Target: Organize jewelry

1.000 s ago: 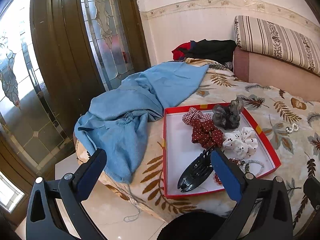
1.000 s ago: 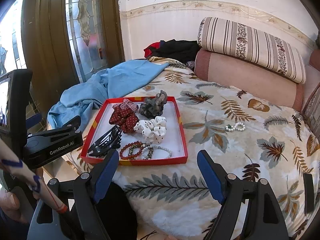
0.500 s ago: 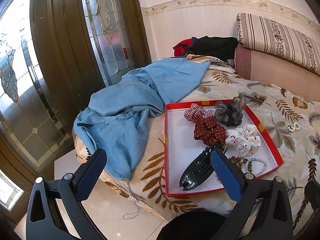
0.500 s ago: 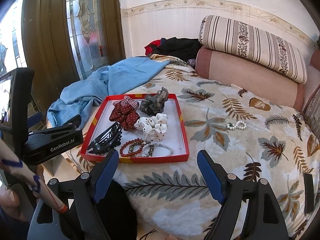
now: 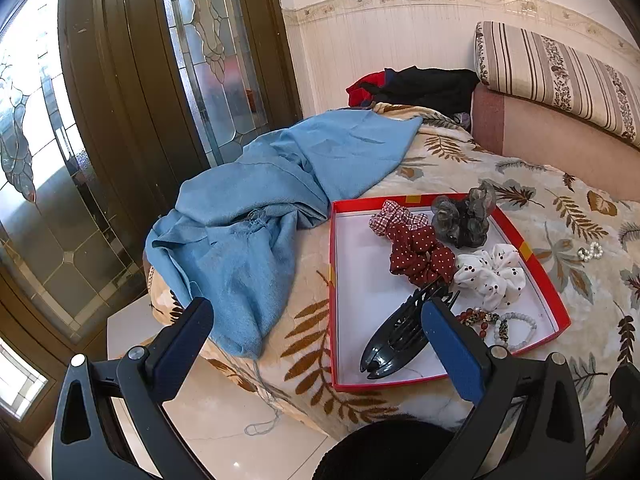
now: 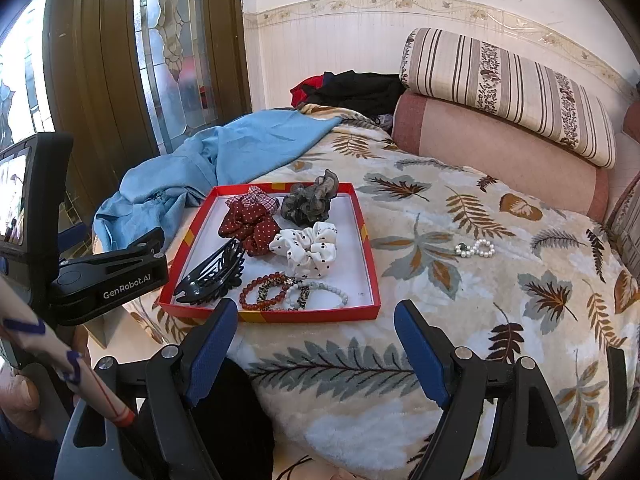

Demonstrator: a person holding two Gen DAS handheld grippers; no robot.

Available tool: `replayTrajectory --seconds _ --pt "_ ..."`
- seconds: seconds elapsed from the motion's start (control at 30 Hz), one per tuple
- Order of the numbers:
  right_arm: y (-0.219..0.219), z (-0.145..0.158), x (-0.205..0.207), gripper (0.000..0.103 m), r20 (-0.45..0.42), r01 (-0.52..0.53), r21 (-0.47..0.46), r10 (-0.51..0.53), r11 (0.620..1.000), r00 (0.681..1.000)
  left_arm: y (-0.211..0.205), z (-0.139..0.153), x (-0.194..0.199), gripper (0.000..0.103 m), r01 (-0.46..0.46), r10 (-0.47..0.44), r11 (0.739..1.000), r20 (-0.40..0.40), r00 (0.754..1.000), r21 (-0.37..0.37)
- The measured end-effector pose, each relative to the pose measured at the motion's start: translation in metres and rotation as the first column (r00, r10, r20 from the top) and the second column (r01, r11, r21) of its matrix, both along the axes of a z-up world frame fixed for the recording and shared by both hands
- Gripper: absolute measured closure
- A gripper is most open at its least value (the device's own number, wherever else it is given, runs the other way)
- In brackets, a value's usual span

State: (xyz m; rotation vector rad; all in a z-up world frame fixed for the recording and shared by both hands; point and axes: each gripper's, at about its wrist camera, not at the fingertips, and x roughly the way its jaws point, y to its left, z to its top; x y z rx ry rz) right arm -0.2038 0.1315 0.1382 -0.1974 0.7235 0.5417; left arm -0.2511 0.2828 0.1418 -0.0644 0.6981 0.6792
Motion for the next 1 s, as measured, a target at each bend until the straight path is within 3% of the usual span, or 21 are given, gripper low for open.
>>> replayTrajectory --seconds 1.0 --pt "-0.0011 -0.0037 0.0018 0.018 -0.008 -0.001 -0.004 0.001 1.000 1.000 0.0035 -0.0066 0.0016 0.000 -0.001 0.001 1.000 -0.009 1.000 -0.001"
